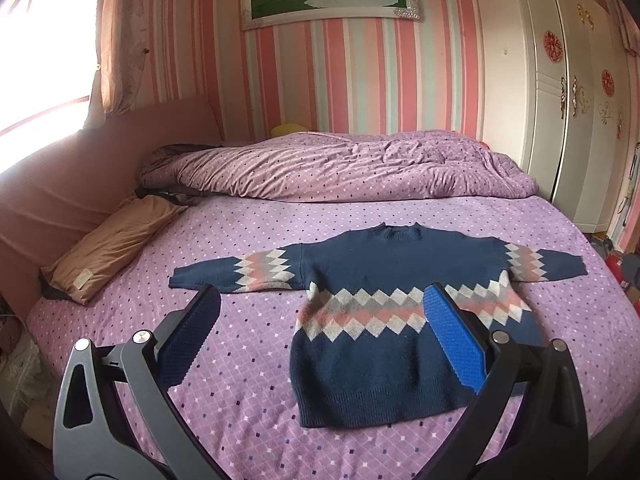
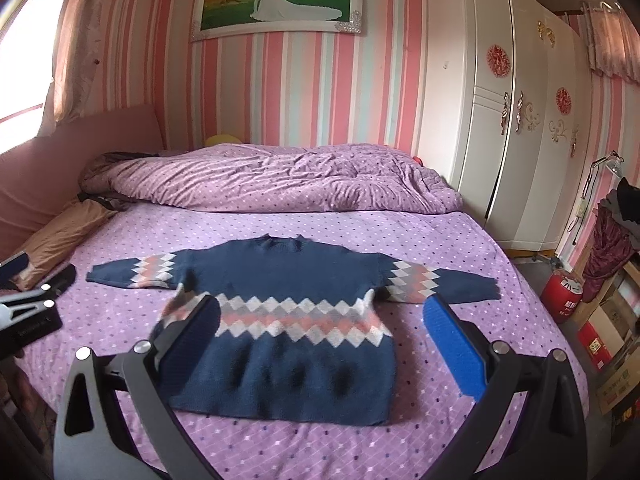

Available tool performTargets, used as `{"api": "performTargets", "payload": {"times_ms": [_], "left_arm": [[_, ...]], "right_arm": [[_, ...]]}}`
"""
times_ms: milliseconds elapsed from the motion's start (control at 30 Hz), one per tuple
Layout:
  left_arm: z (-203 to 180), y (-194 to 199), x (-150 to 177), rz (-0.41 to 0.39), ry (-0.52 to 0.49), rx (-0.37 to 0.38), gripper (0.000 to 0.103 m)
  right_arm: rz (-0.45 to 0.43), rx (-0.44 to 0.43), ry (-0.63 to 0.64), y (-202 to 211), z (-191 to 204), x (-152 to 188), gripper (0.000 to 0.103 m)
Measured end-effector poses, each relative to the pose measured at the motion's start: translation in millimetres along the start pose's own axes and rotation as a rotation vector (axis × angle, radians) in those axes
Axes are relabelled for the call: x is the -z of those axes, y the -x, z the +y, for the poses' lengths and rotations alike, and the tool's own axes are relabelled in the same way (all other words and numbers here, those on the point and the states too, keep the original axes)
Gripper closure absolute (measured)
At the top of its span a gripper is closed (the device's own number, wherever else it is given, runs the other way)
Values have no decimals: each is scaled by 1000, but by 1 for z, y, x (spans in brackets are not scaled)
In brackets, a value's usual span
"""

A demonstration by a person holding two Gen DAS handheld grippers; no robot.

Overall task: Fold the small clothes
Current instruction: 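Move the right tool down to the sweater sleeve cuff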

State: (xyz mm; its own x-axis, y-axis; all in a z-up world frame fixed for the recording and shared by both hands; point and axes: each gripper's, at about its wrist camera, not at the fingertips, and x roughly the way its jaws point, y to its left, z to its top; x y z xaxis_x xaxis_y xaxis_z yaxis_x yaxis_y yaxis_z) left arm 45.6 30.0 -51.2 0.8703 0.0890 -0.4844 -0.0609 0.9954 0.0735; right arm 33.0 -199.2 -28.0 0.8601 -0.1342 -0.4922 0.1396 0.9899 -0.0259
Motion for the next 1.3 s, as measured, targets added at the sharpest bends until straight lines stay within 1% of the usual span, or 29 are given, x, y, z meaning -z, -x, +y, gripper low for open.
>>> {"api": "performTargets", "payload": {"times_ms": [100, 300, 400, 467, 533, 567, 633, 700, 800, 867, 933, 1000, 1033, 1100, 1167, 1200, 1233, 1300], "left_arm": [[-10, -17, 2, 10, -8, 9, 3], [-53, -63, 8, 11, -54, 24, 3], [-78, -87, 10, -6, -71, 26, 3], [-93, -106, 13, 1, -56, 38, 3], [-109, -126, 15, 9, -51, 39, 3], [-117, -137, 16, 16, -52, 35, 3], [-132, -159, 20, 34, -43, 44, 3], [-146, -180, 24, 51, -35, 46, 3], [-169, -211, 28, 69, -33, 43, 3], [-187, -229, 32, 65, -46, 38, 3], [-204, -245, 34, 58, -55, 35, 3], [-221, -261, 36, 60, -60, 41, 3], [-228, -267, 38, 66, -63, 43, 3], [-240, -278, 40, 70, -77, 46, 3], [-253, -288, 43, 73, -106, 47, 3], [-257, -290, 45, 70, -116, 45, 3], [-264, -295, 47, 66, -131, 42, 3], [-272, -301, 51, 66, -141, 40, 3]], "right_arm": [[21, 37, 13, -23, -19, 1, 1], [45, 98, -3, -79, -75, -2, 1], [73, 115, -22, -119, -112, 0, 1], [93, 117, -29, -146, -137, 3, 1], [113, 119, -40, -175, -164, 7, 1], [131, 122, -48, -194, -184, 11, 1], [147, 104, -78, -219, -214, 17, 1], [173, 81, -124, -253, -254, 26, 1], [191, 121, -130, -294, -298, 41, 1], [223, 153, -147, -322, -330, 50, 1], [231, 154, -166, -347, -361, 60, 2], [264, 161, -220, -378, -399, 74, 2], [276, 155, -241, -387, -412, 78, 2], [322, 159, -312, -414, -446, 89, 3], [354, 117, -377, -438, -474, 96, 3], [387, 130, -391, -451, -484, 97, 3], [406, 123, -405, -460, -491, 98, 3], [409, 92, -440, -471, -500, 98, 4]]}}
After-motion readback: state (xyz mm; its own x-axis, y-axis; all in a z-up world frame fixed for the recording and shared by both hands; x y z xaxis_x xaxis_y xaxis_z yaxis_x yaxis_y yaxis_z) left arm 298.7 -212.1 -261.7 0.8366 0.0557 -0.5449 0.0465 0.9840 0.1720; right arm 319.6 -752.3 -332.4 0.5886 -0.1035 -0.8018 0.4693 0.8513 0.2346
